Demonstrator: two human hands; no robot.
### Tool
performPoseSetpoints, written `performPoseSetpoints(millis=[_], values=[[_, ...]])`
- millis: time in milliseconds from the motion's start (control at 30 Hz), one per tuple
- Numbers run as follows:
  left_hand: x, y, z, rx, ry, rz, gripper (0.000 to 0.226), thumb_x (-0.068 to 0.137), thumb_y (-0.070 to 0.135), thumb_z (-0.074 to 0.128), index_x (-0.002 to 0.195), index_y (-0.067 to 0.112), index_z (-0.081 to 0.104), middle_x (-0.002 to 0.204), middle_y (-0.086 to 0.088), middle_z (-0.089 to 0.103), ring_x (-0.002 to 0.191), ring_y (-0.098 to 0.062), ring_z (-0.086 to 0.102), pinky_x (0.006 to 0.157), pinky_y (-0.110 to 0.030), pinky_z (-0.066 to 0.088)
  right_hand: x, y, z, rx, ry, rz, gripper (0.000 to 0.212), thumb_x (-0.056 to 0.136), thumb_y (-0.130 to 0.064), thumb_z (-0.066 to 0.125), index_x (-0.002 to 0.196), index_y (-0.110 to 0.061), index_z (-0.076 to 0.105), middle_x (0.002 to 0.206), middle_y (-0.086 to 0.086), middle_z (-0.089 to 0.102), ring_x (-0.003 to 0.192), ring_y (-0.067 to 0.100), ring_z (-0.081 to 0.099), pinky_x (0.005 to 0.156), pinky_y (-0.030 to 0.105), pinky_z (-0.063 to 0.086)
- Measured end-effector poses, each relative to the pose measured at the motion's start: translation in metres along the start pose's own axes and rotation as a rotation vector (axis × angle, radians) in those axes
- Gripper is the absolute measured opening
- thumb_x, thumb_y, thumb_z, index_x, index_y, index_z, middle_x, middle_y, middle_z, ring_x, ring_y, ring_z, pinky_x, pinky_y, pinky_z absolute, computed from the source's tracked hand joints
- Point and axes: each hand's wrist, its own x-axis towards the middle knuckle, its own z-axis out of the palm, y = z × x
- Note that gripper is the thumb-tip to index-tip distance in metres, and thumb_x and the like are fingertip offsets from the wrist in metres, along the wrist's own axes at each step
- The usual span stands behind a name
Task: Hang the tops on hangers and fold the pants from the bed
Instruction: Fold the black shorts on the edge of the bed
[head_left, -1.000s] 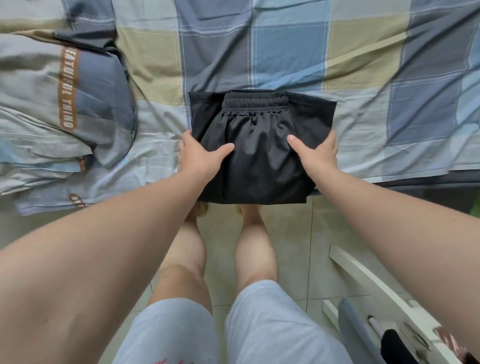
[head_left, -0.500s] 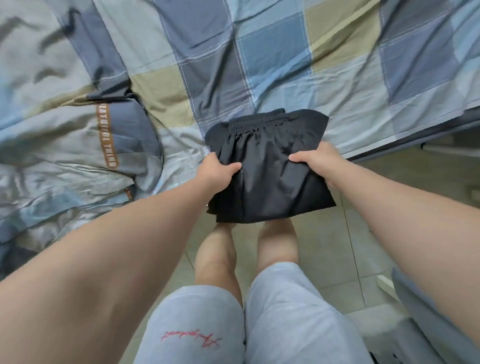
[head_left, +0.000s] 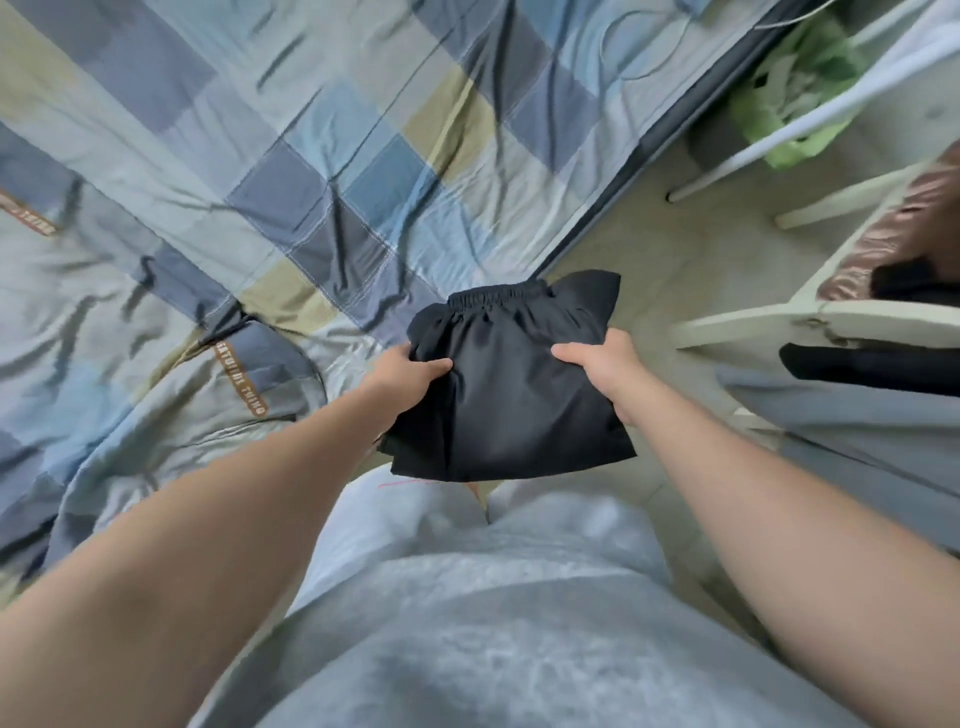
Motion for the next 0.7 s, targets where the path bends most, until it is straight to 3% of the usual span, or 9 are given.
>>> performPoseSetpoints(millis=[100,200,233,400,467,567,700], values=[[-0.032,0.027,0.014,0.036,-0.03,0.132,0.024,0.088,0.035,0.074,0.108,0.03,0.063,0.089,0.011,0.068,0.076,-0.007,0.062,0.07,-0.024,0.049,-0.046,0.01,-0.035,0.134,0.083,-0.031,0.025,0.081,-0.019,0.08,0.1,-0.022,0.063,0.098,-0.003,0.072,0.086,0.017,0.071,0.07,0.029,0.055],[-0.063,0.052,0.038,0.099,-0.09,0.24,0.023,0.087,0.034,0.075,0.107,0.028,0.066,0.1,0.003,0.073,0.094,-0.02,0.069,0.091,-0.036,0.054,-0.091,0.028,-0.072,0.272,0.173,-0.08,0.03,0.082,-0.017,0.078,0.11,-0.017,0.068,0.103,0.0,0.075,0.091,0.02,0.072,0.08,0.034,0.057],[-0.074,0.061,0.048,0.126,-0.112,0.286,0.023,0.087,0.033,0.075,0.108,0.027,0.067,0.101,0.003,0.073,0.098,-0.022,0.069,0.091,-0.036,0.054,-0.105,0.036,-0.085,0.316,0.205,-0.097,0.029,0.083,-0.017,0.078,0.111,-0.017,0.069,0.104,0.0,0.075,0.092,0.019,0.073,0.081,0.034,0.057],[-0.126,0.103,0.114,0.23,-0.26,0.506,0.016,0.087,0.03,0.075,0.102,0.026,0.07,0.091,0.011,0.075,0.091,-0.014,0.071,0.079,-0.026,0.055,-0.171,0.09,-0.15,0.537,0.389,-0.164,0.025,0.084,-0.018,0.077,0.107,-0.023,0.071,0.095,-0.007,0.078,0.087,0.014,0.074,0.068,0.024,0.057],[-0.15,0.117,0.148,0.262,-0.327,0.581,0.012,0.088,0.029,0.075,0.098,0.028,0.07,0.084,0.018,0.074,0.086,-0.006,0.071,0.069,-0.016,0.052,-0.194,0.118,-0.176,0.625,0.465,-0.176,0.026,0.084,-0.018,0.078,0.109,-0.021,0.071,0.097,-0.004,0.078,0.089,0.016,0.075,0.076,0.031,0.058],[-0.192,0.13,0.205,0.341,-0.448,0.681,0.016,0.089,0.028,0.074,0.104,0.032,0.068,0.086,0.022,0.074,0.082,0.005,0.069,0.068,-0.01,0.049,-0.227,0.165,-0.216,0.749,0.552,-0.19,0.025,0.083,-0.021,0.079,0.106,-0.021,0.072,0.098,-0.002,0.078,0.09,0.019,0.075,0.081,0.036,0.057],[-0.246,0.134,0.29,0.427,-0.563,0.747,0.021,0.09,0.026,0.073,0.111,0.026,0.069,0.097,0.012,0.076,0.092,-0.006,0.071,0.084,-0.027,0.056,-0.271,0.23,-0.273,0.884,0.659,-0.216,0.025,0.076,-0.029,0.081,0.1,-0.027,0.074,0.098,-0.003,0.078,0.089,0.018,0.075,0.073,0.032,0.058]])
